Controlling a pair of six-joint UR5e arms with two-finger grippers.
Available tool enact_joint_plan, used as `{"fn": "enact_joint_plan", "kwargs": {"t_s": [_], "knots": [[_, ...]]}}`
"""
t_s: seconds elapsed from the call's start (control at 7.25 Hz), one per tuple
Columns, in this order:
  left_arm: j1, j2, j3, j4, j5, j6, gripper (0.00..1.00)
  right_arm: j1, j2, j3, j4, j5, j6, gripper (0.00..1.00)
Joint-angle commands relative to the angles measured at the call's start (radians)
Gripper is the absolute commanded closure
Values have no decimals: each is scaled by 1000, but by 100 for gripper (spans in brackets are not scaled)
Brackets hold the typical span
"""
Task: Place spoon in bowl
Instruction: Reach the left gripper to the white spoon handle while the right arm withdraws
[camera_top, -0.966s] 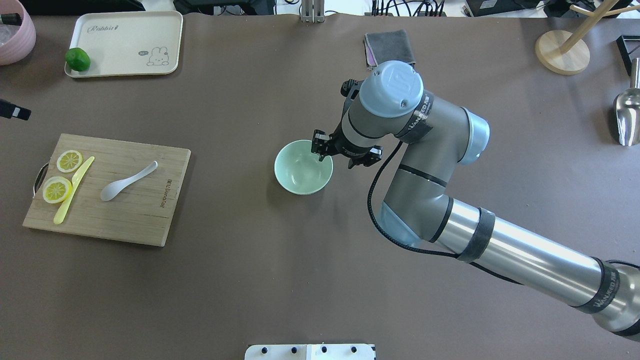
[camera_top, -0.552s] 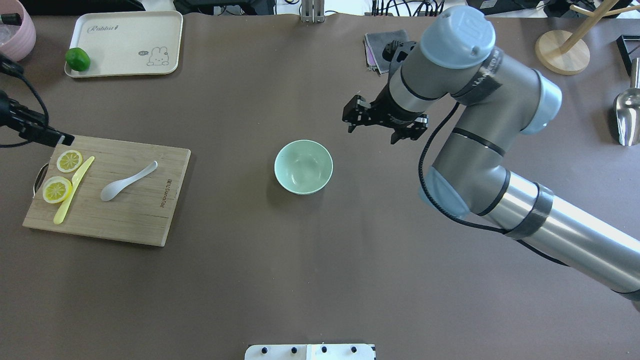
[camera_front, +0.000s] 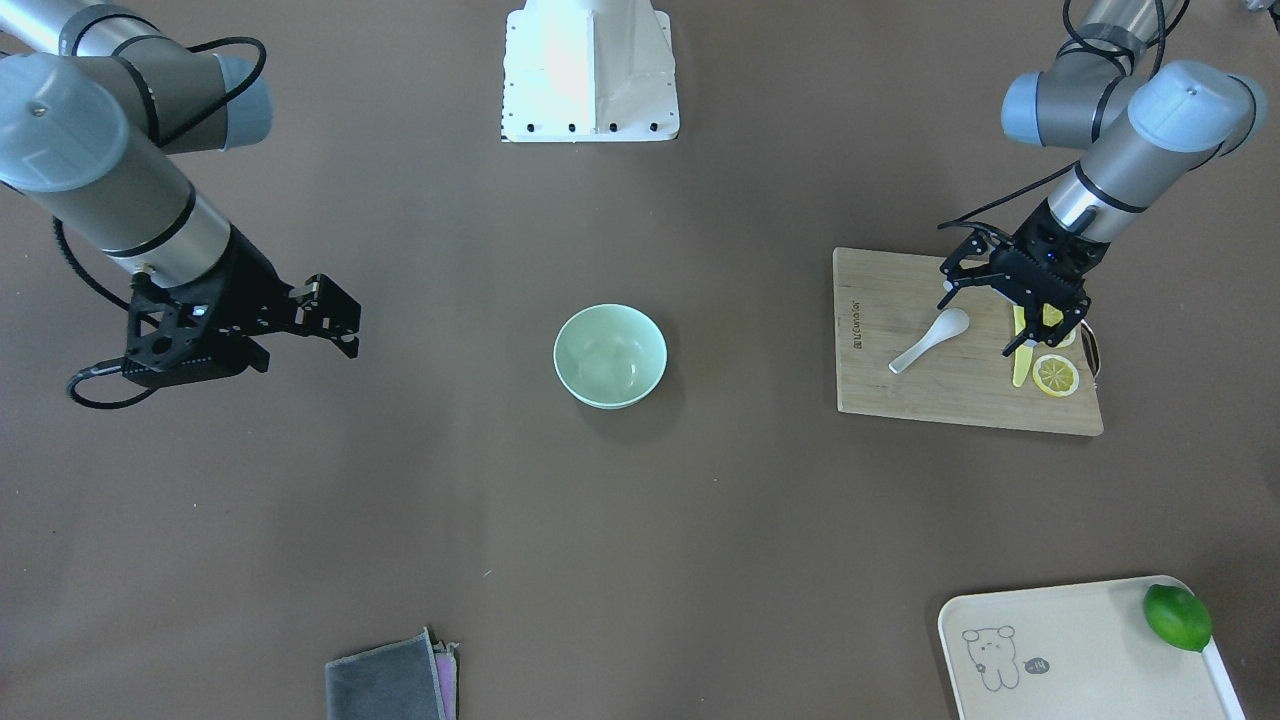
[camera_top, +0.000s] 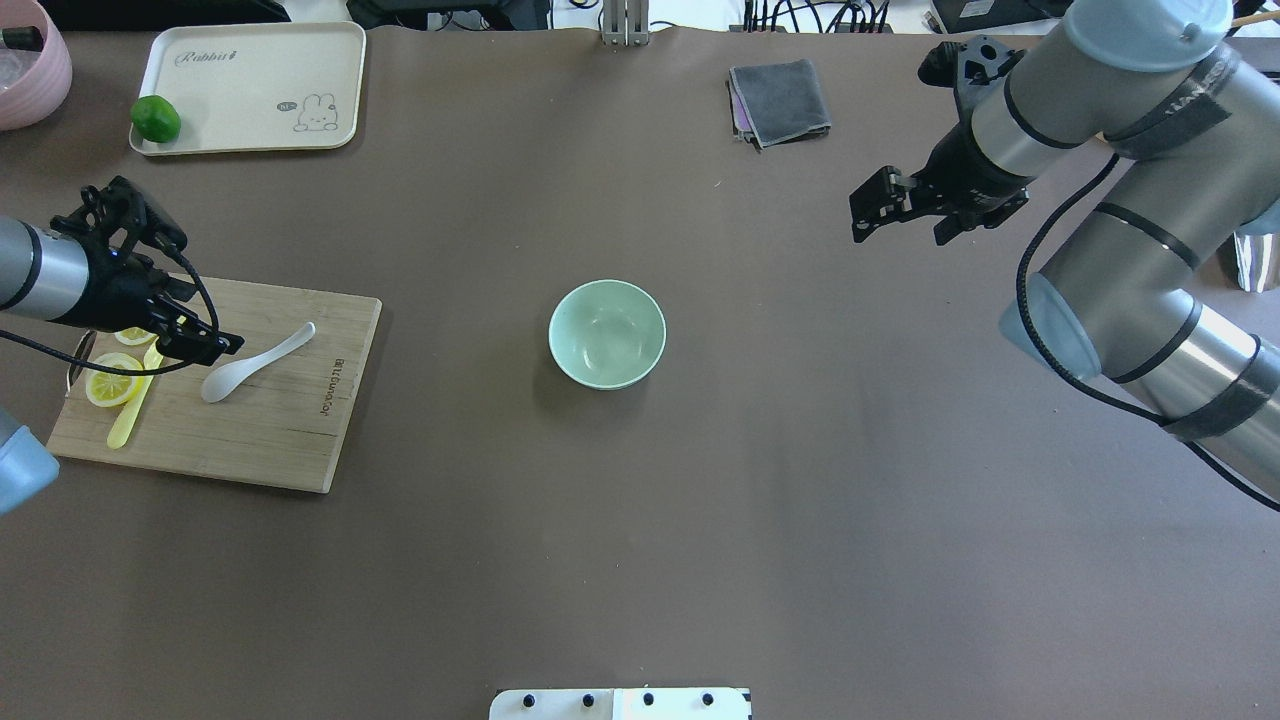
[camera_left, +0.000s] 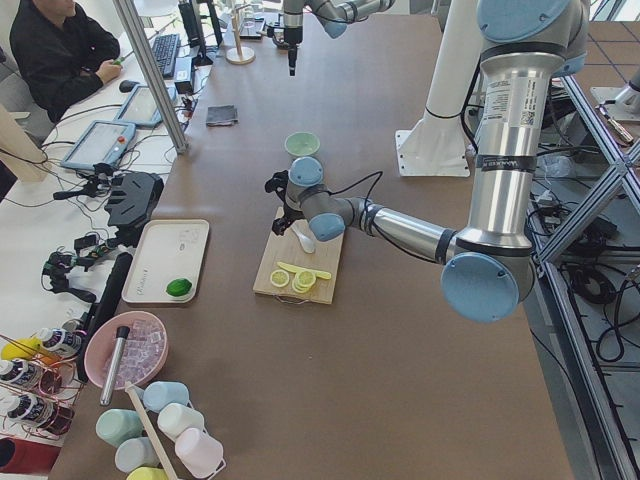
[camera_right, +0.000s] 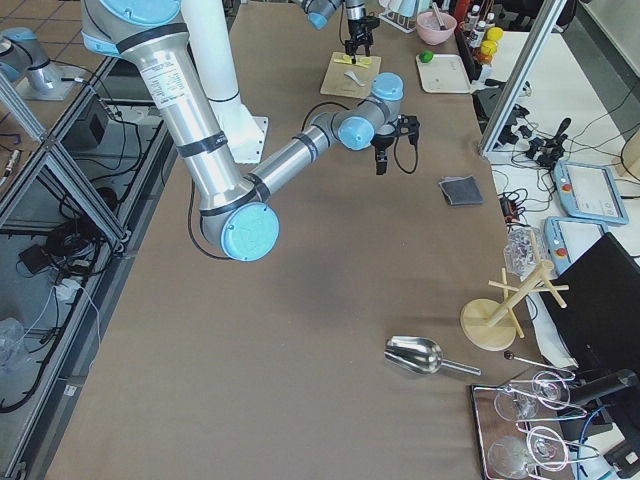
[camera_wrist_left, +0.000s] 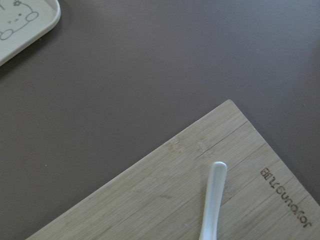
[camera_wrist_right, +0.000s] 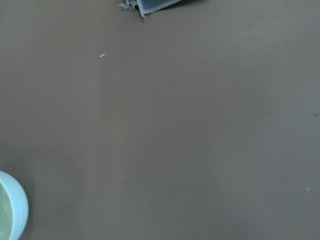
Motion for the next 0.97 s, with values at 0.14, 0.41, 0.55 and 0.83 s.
{"fn": "enact_joint_plan", "kwargs": {"t_s": [0.14, 0.41, 0.55, 0.83], "knots": [[76, 18, 36, -17, 62, 6, 5, 97, -79, -3, 0, 68, -132, 0], [82, 34, 56, -52, 65, 6, 8, 94, -76, 2, -34, 71, -132, 0], [82, 43, 52, -55, 64, 6, 12, 93, -76, 2, -34, 71, -129, 0], [82, 43, 51, -51, 64, 4, 53, 93, -76, 3, -46, 71, -128, 0]]}}
